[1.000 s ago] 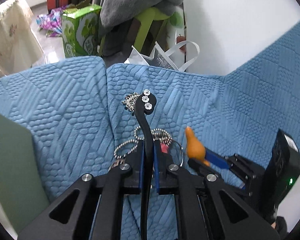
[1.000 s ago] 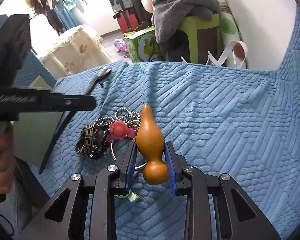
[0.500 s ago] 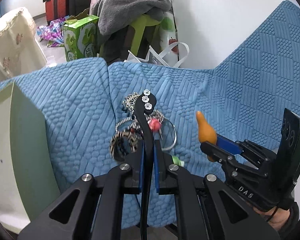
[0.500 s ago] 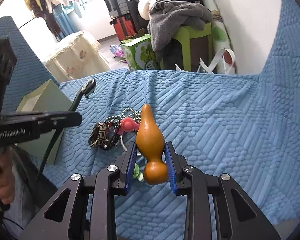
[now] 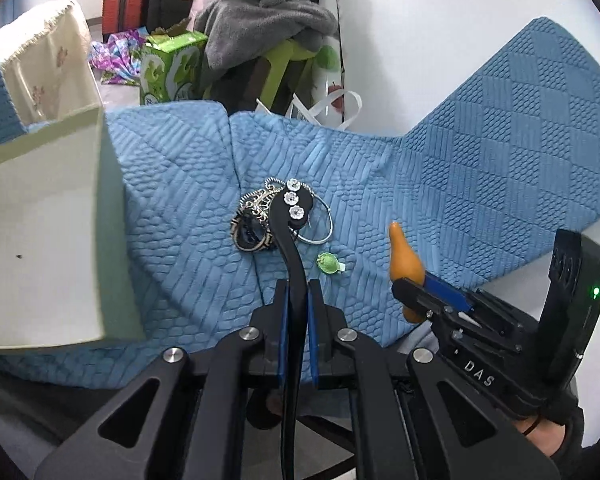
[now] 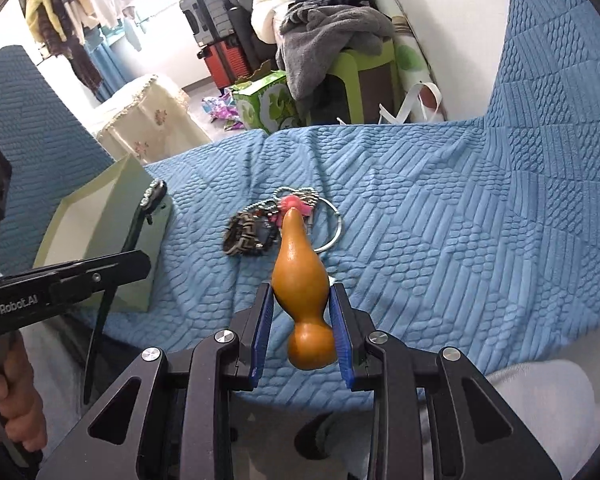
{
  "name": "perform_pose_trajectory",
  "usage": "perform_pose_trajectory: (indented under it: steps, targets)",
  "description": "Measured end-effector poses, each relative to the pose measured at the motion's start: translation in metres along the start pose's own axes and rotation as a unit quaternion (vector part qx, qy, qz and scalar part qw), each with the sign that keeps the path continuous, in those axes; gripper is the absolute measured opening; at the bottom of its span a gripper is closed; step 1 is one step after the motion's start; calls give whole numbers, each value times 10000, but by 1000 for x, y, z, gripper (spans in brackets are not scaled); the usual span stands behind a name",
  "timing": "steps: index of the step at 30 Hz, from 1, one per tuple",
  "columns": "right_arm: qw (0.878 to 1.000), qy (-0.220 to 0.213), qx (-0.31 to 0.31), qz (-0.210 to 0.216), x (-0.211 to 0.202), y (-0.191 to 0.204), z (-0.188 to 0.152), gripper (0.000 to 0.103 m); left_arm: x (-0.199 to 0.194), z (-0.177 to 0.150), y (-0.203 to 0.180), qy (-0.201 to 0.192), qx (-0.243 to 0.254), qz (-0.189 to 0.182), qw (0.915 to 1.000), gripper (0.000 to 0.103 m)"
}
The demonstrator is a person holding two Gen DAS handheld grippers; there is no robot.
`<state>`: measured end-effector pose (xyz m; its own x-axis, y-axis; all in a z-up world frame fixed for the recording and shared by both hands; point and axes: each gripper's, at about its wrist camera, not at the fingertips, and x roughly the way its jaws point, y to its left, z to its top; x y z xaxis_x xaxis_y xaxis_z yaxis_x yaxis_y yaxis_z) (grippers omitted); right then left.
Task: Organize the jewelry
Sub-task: 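Lift the clip and gourd pendant and carry both over the open box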
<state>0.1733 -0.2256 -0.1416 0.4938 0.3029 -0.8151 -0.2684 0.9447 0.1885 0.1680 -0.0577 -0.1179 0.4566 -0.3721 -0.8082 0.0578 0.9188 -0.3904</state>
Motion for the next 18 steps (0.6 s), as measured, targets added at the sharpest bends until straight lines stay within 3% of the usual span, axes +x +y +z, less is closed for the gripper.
perform_pose_trajectory:
  steps: [9, 18]
  targets:
    - [9983, -562, -120, 69, -55, 42, 39, 26, -73, 23, 7, -643, 111, 36, 9979, 8]
    - [9913, -1215, -475, 203, -99, 104, 80, 26, -153, 41, 19, -1400, 299, 248, 9894, 8]
